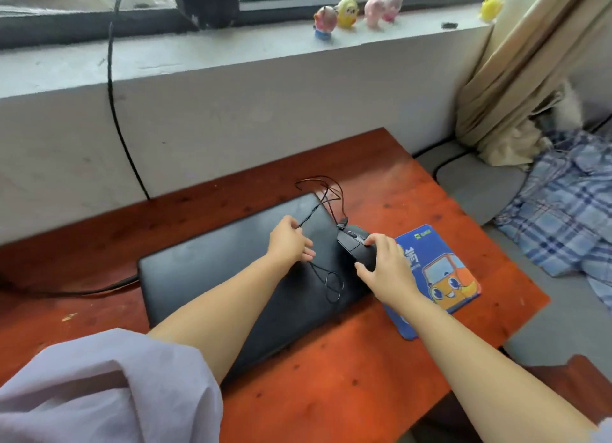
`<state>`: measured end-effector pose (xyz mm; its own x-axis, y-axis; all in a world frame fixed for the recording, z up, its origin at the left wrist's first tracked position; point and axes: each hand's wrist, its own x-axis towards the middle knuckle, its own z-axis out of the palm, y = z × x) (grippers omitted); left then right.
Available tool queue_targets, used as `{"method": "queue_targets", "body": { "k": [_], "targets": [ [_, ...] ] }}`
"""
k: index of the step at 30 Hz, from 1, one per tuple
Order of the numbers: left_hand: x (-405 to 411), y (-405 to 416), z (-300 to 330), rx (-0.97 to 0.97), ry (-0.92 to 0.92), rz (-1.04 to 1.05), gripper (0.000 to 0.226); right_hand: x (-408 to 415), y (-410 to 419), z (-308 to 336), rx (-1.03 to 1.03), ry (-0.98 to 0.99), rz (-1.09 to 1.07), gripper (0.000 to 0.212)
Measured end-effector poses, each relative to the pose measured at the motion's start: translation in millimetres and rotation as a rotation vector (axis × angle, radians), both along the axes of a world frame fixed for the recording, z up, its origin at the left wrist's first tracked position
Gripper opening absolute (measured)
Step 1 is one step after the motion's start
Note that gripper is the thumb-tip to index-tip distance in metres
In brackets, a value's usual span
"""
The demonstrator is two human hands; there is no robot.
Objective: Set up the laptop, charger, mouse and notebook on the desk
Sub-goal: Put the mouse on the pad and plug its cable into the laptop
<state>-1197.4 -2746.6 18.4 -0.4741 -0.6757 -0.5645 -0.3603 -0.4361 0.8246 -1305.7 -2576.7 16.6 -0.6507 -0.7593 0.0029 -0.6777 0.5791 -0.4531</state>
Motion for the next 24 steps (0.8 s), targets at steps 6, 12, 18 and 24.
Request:
{"method": "queue_targets", "body": {
  "k": [6, 12, 18, 24],
  "targets": [
    [-115, 16, 5, 0.032, 0.097, 0.077, 0.012, -94, 57, -10, 0.067, 0.031, -0.070, 0.041],
    [-207, 27, -6, -0.133, 0.092, 0.085, 0.014, -142, 100, -28, 0.175, 0.004, -0.110, 0.041],
    [-235, 11, -16, -0.254, -0.024, 0.109, 0.014, -164, 96, -31, 0.171, 0.077, 0.039, 0.031],
    [-210, -11, -17, -0.412, -0.054, 0.051, 0.013, -203, -3, -11, -0.028, -0.058, 0.209, 0.017]
  ]
}}
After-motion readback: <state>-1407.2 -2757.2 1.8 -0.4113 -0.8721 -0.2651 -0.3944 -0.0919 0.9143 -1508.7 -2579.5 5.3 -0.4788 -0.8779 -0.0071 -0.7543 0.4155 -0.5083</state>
